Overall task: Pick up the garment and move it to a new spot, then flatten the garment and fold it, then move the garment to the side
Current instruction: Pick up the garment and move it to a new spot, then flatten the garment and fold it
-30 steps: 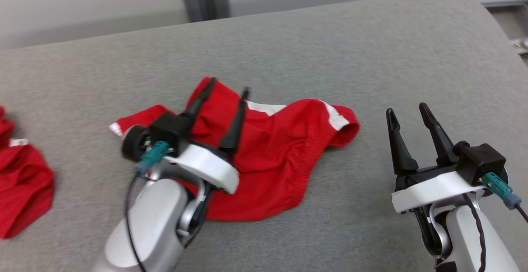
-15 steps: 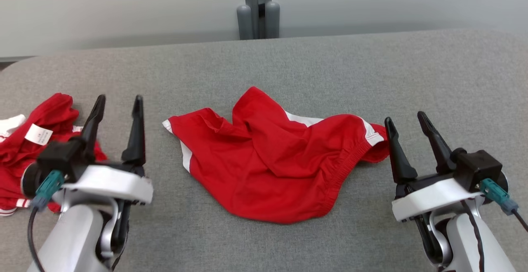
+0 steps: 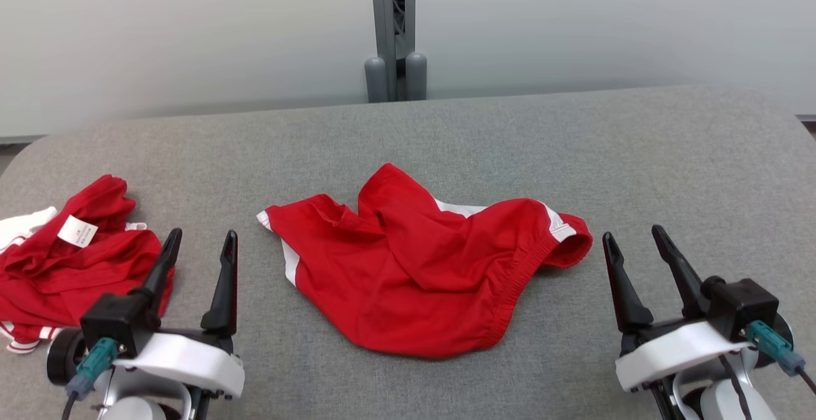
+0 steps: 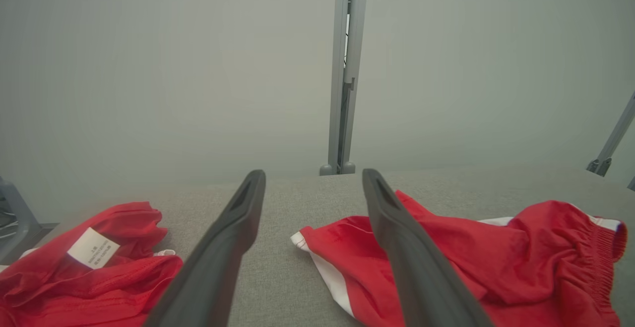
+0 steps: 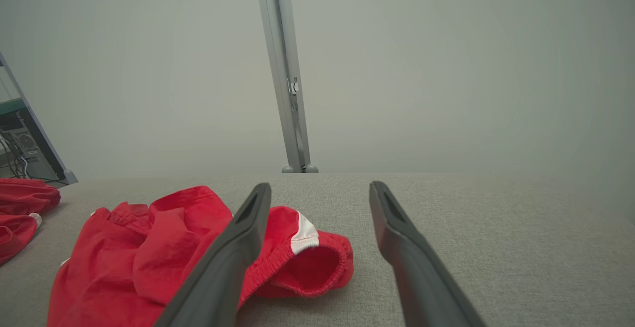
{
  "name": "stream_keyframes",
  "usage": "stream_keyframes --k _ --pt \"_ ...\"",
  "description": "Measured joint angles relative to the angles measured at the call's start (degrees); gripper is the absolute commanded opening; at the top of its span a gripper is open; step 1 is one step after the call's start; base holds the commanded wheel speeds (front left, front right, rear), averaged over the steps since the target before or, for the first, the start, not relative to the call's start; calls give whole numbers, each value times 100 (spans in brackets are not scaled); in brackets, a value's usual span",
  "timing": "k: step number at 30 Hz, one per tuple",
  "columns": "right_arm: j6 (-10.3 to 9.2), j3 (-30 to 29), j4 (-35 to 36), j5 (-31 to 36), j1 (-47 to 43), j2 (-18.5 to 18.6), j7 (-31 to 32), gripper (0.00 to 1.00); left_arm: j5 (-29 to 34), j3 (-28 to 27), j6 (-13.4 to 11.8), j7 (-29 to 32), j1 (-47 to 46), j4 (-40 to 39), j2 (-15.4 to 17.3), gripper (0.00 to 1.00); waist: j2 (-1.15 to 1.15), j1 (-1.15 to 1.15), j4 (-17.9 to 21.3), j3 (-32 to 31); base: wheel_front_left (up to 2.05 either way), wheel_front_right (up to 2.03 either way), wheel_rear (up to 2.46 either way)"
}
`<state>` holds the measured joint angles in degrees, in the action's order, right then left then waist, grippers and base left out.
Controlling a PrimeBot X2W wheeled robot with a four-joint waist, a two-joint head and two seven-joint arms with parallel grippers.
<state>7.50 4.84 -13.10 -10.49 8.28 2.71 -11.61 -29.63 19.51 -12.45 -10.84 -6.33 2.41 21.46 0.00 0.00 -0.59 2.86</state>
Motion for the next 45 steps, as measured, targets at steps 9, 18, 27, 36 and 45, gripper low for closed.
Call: stream_keyframes --k 9,18,27,36,45 --pt "0 -49 246 -42 -483 -1 160 100 12 69 -172 174 435 -267 93 100 0 0 -1 -265 0 0 0" --pt "0 -52 402 -69 -631 0 263 100 -23 93 -230 234 565 -310 115 100 0 0 -25 -277 0 0 0" --pt "0 -23 437 -115 -628 0 277 100 -43 87 -257 270 562 -319 134 100 0 0 -19 -234 0 0 0" --pt "0 -10 382 -152 -625 0 269 100 -73 101 -286 286 558 -315 135 100 0 0 -24 -241 0 0 0" --pt "0 393 240 11 -569 5 343 100 -76 104 -327 292 531 -328 144 100 0 0 -61 -176 0 0 0"
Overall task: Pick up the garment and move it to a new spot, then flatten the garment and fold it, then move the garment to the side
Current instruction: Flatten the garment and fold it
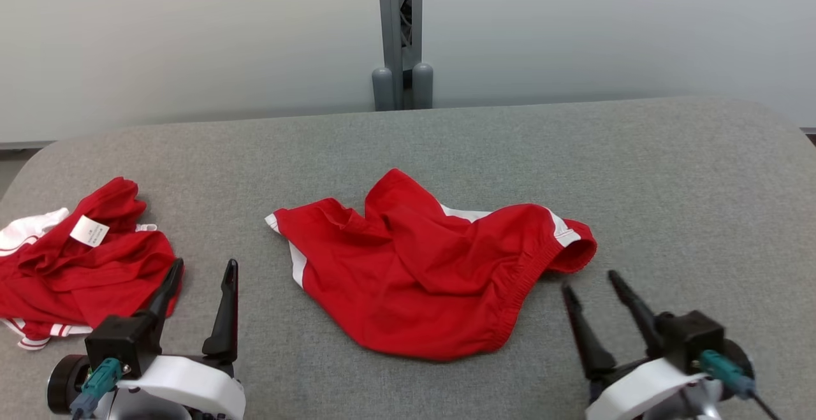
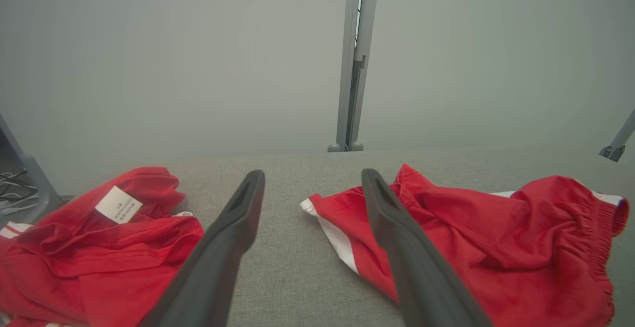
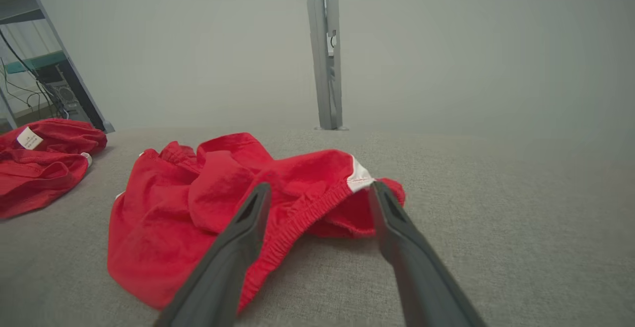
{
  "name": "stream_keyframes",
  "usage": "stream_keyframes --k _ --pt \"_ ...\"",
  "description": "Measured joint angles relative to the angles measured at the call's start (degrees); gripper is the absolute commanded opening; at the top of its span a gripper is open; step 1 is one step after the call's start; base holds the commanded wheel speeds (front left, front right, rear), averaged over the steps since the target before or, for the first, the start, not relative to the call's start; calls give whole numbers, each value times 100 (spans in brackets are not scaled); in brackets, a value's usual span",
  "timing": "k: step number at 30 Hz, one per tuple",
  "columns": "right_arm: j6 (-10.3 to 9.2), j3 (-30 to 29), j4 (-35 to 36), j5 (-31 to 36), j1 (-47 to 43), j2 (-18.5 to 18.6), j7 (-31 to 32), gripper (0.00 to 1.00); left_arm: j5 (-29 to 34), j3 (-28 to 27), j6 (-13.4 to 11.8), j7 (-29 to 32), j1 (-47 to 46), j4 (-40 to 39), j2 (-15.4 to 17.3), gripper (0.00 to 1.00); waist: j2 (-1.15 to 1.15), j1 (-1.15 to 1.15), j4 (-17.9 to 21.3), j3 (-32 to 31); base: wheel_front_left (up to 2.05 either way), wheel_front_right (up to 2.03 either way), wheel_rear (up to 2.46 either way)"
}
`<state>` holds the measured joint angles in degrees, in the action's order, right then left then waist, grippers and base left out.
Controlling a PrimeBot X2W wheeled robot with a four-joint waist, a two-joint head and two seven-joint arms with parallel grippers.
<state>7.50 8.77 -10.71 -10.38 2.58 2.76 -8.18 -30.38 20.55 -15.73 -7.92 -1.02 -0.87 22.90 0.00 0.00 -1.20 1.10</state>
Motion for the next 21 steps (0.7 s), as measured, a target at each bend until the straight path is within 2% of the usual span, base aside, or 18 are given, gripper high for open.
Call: stream_keyframes --k 10,15,19,21 --pt "0 1013 -1010 181 361 38 108 100 47 151 55 -103 -355 33 -145 100 0 0 -224 459 0 0 0" --pt "0 1427 -1745 64 802 121 -29 100 45 279 215 -258 -628 328 -336 100 0 0 -417 814 0 0 0" --pt "0 1771 -2043 -86 1088 130 -212 100 25 303 298 -338 -731 533 -400 100 0 0 -518 959 0 0 0" --pt "0 1919 -2109 -182 1189 123 -310 0 9 299 315 -381 -777 590 -409 100 0 0 -528 986 0 0 0"
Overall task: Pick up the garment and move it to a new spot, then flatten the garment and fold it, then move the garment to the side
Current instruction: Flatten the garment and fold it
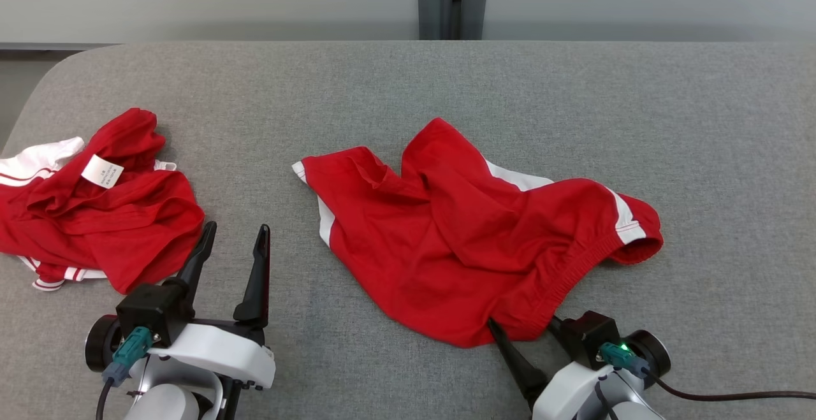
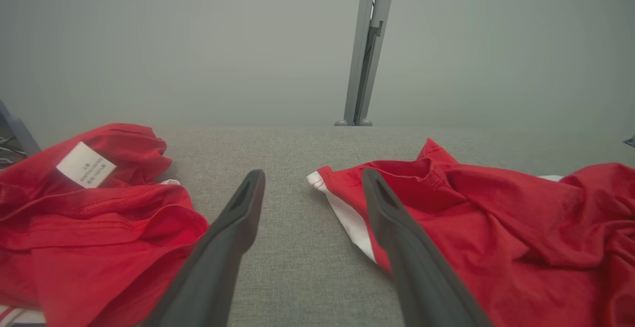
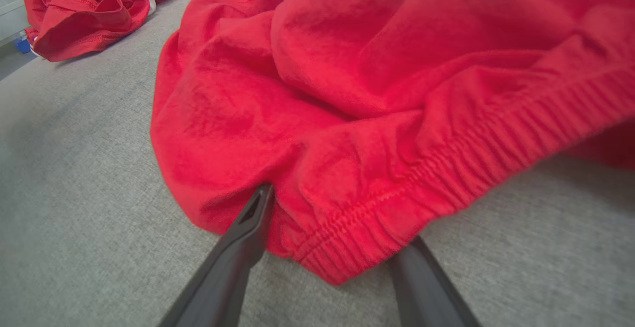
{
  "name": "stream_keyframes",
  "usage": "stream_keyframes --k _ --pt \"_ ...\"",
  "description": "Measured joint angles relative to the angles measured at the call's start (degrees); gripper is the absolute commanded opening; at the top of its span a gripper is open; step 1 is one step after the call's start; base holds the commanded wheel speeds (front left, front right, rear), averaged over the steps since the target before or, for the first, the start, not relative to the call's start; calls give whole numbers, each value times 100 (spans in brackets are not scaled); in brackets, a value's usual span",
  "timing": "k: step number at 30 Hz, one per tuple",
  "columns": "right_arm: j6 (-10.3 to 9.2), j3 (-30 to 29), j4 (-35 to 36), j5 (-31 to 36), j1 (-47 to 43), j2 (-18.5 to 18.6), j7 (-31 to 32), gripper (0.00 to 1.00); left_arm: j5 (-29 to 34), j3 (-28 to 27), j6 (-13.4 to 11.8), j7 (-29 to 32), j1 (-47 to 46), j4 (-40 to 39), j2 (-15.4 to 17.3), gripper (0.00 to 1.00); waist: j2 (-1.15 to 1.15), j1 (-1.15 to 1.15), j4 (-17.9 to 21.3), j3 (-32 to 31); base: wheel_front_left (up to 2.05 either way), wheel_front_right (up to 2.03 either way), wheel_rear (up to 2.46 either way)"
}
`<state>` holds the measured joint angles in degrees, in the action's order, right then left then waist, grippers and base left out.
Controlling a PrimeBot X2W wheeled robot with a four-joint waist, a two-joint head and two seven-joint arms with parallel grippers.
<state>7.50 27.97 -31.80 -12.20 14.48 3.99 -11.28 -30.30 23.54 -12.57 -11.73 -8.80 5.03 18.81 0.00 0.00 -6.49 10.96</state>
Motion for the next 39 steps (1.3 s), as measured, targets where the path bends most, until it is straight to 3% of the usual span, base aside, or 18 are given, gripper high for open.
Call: stream_keyframes --k 5,10,19,23,28,33,39 --pt "0 278 197 -155 65 102 -140 0 -3 -5 41 -68 -40 119 -30 100 0 0 65 -2 0 0 0" --pt "0 638 1012 -308 89 427 29 0 -23 -60 38 -119 -87 136 -20 100 0 0 239 -2 0 0 0" --pt "1 756 3195 -1107 -116 1170 1249 0 -56 -196 -10 -190 -87 88 18 100 0 0 537 142 0 0 0" --pt "-1 371 4170 -1705 -397 1341 2000 0 -56 -208 -12 -202 -87 82 0 100 0 0 563 184 0 0 0" --pt "-1 -247 4963 -2608 -540 1285 2945 0 -55 -221 -10 -243 -107 90 -12 100 0 0 508 230 0 0 0" --pt "-1 -1007 4915 -3300 -103 1127 3585 0 -44 -166 44 -253 -243 135 -105 100 0 0 374 284 0 0 0" --pt "-1 -1555 3878 -3494 804 1205 3856 0 13 -19 181 -277 -476 281 -268 100 0 0 130 435 0 0 0"
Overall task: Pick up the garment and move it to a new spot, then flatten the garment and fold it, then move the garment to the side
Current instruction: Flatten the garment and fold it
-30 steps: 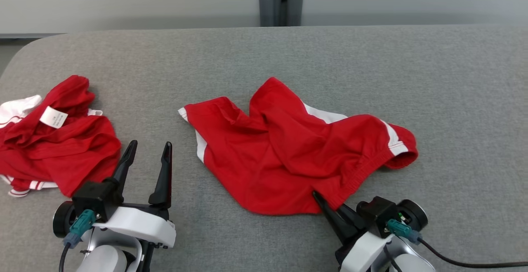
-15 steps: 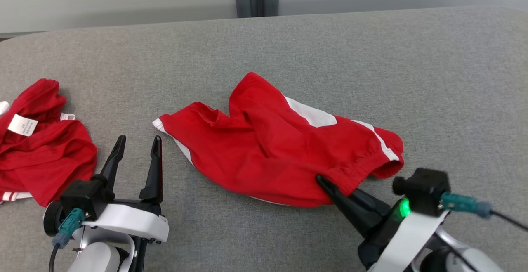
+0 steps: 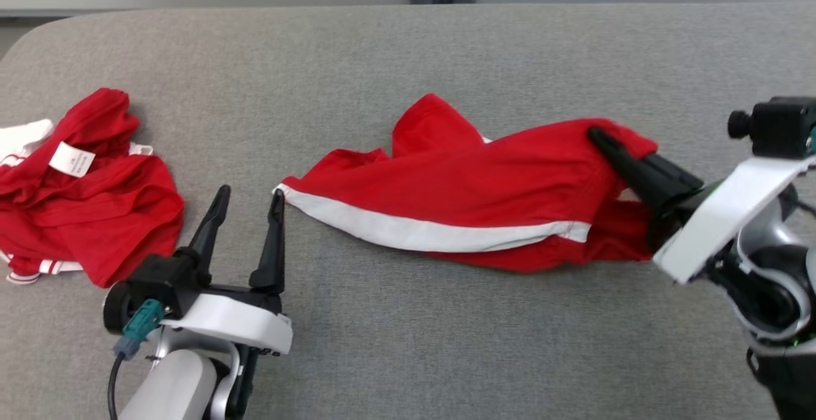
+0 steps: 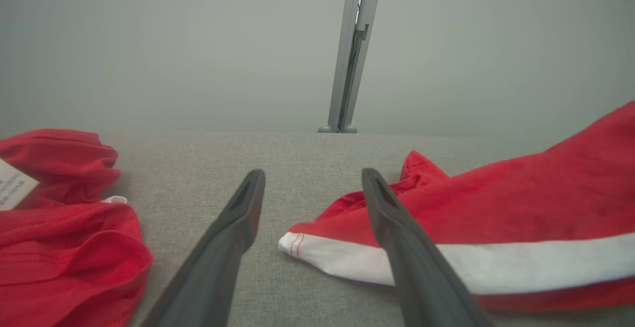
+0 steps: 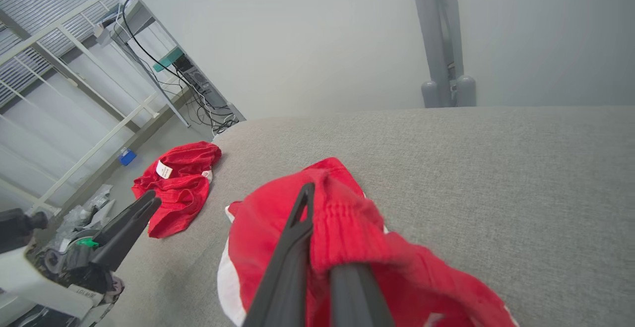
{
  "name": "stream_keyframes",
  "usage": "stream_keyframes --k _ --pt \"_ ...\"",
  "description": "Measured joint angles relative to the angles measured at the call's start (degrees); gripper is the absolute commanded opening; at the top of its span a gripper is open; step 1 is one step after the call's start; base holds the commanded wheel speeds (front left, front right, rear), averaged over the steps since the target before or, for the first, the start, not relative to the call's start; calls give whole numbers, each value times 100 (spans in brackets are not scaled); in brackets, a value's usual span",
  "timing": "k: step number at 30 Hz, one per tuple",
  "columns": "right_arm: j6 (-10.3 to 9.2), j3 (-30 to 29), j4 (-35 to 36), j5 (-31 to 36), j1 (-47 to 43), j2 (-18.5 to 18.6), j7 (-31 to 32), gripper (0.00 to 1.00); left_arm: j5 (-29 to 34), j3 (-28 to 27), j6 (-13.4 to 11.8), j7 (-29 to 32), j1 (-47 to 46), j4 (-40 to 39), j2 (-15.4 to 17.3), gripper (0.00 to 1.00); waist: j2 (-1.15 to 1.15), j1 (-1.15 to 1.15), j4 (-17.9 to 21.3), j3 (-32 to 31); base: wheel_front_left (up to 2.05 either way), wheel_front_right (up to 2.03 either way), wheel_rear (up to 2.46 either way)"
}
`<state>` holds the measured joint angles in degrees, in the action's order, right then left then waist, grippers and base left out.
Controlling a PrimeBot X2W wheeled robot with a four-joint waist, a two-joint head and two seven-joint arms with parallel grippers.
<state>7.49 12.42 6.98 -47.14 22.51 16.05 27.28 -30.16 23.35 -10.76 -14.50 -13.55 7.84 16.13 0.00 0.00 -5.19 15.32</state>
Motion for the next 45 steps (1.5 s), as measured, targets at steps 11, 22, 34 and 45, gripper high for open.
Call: stream_keyframes --k 11,22,34,45 --pt "0 165 -2126 -82 1113 377 -368 0 108 101 243 -35 -458 280 -287 100 0 0 -470 405 0 0 0" --pt "0 630 -2954 -349 966 439 -1506 100 185 -90 296 -43 -446 403 -324 100 0 0 -401 285 0 0 0" --pt "0 90 -2736 606 244 126 -3244 100 205 -323 110 2 -123 241 -19 100 0 0 70 -156 0 0 0" --pt "0 -891 -1517 3188 -684 -717 -3467 100 219 -386 -157 222 202 -85 171 100 0 0 282 -610 0 0 0"
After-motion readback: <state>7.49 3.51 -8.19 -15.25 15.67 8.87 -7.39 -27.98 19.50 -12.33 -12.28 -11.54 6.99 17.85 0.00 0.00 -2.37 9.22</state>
